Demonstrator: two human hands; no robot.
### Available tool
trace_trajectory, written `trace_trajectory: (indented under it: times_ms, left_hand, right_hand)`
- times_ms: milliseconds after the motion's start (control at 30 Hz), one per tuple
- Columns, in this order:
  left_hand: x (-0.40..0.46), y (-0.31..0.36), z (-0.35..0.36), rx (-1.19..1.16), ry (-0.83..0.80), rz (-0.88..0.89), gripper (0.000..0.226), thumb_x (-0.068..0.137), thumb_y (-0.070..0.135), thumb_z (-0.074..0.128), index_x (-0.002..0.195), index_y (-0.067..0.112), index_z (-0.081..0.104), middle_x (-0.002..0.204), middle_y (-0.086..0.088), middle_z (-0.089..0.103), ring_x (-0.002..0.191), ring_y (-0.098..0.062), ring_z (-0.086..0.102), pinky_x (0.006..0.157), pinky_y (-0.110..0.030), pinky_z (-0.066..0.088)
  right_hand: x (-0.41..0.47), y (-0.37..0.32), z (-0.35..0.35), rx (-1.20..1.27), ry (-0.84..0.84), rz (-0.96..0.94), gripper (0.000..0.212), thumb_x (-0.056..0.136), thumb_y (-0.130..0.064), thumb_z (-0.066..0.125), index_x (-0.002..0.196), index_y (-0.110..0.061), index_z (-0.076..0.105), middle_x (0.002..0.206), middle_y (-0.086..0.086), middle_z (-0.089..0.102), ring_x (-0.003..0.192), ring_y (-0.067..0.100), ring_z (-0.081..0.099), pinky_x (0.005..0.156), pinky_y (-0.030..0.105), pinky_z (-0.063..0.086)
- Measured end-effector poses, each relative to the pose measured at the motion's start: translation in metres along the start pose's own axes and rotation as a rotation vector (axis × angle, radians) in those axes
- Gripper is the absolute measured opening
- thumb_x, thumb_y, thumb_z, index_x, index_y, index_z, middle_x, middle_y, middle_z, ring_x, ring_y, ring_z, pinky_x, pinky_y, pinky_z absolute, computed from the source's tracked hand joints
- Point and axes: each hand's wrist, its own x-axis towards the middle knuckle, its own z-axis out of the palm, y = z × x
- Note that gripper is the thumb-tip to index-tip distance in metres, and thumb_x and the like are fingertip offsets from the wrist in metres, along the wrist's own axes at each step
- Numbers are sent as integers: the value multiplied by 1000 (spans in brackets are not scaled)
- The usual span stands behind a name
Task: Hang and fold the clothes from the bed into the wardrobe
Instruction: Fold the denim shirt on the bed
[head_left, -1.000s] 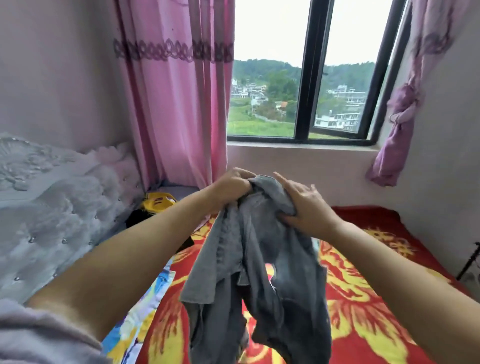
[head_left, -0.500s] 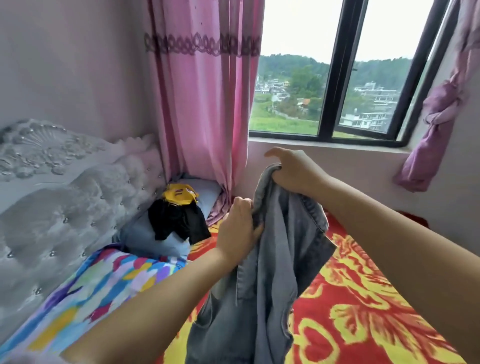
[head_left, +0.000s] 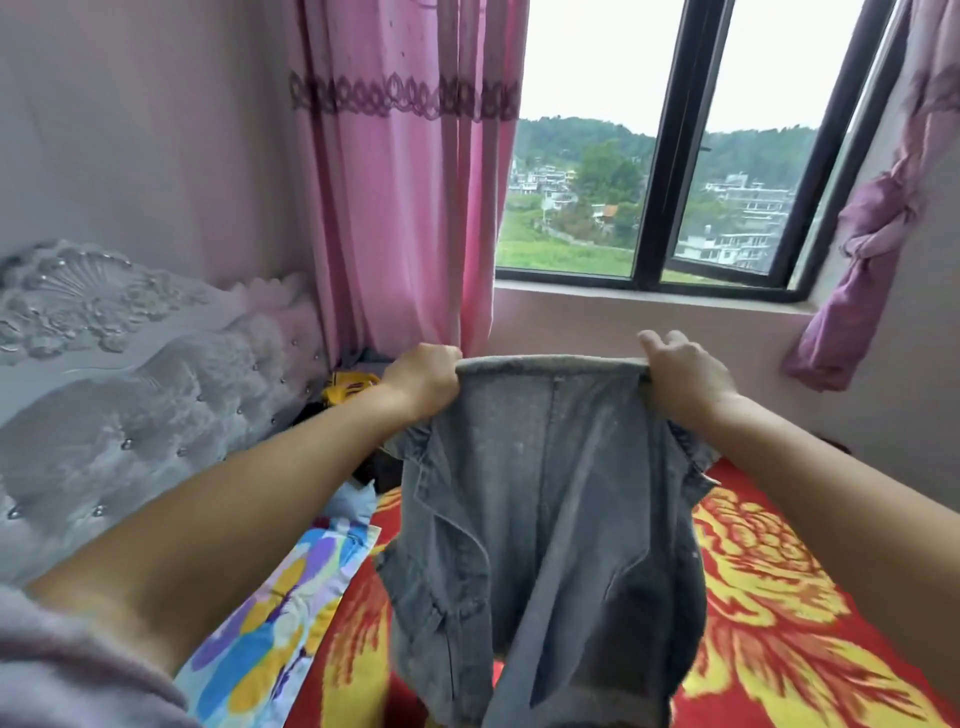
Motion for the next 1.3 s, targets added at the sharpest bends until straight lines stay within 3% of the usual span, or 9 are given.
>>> trace_trajectory:
  times_ms: [333,433,500,600,700,800,1000,1133,1300]
  left_hand:
    - [-2,-4,8,201,-144,-11,8,84,10,43,84,17,48,103,-16,63,95,-35,59,67,-32,38]
    - [0,-3,11,-259,-187,-213,22,83,4,39,79,14,58,75,-10,64,69,-26,61,52,-22,40]
    - [-2,7,13,-683,-216,-421,27,86,2,36,75,12,59,57,-5,59,45,-16,55,41,-16,40]
    - [-3,18,3,-1268,-340,-480,24,91,0,36,84,12,56,60,-2,60,48,-10,58,48,-23,50]
    - [0,15,-10,-1494,-433,-312,16,91,-4,45,97,7,55,74,-6,68,64,-13,68,59,-26,58]
    - [5,9,-9,-1267,-314,-151,20,87,-10,55,99,5,52,92,-10,62,80,-15,66,72,-23,58]
    - [4,-1,-6,-289,191,-27,25,86,38,67,74,19,53,72,5,55,69,-17,53,56,-30,37]
    - [1,-7,-7,-285,287,99,26,90,35,64,82,14,53,84,-2,47,73,-15,45,65,-27,34]
    - [-1,-12,-8,-379,274,188,18,95,32,56,88,18,48,69,11,52,61,1,48,53,-10,35]
  right_hand:
    - [7,3,7,183,-123,168,15,83,-9,49,87,-15,63,96,13,65,83,31,57,66,30,43]
    - [15,-8,-1,147,-199,212,14,84,-11,47,86,-10,60,92,12,63,78,29,58,63,28,44]
    - [22,-16,-6,412,-275,310,16,85,-7,42,81,-7,58,79,13,60,63,25,57,50,26,46]
    - [26,-23,-16,1093,-315,510,16,91,-3,42,92,-10,56,68,8,55,45,16,56,40,23,48]
    - [27,-14,-30,1367,-398,381,6,94,-10,53,97,-13,58,69,3,64,62,13,63,56,25,55]
    - [26,-2,-36,1195,-440,163,12,89,-10,63,101,-9,64,90,4,68,87,15,61,79,29,47]
    - [20,0,-18,390,64,-23,16,84,-21,67,75,-10,62,79,8,62,78,27,54,63,33,33]
    - [17,5,-7,397,185,-103,14,88,-28,65,84,-15,63,93,4,47,95,21,43,79,33,37]
    - [9,2,-4,676,204,-107,18,94,-23,57,79,-28,48,74,-16,55,67,0,50,57,5,35]
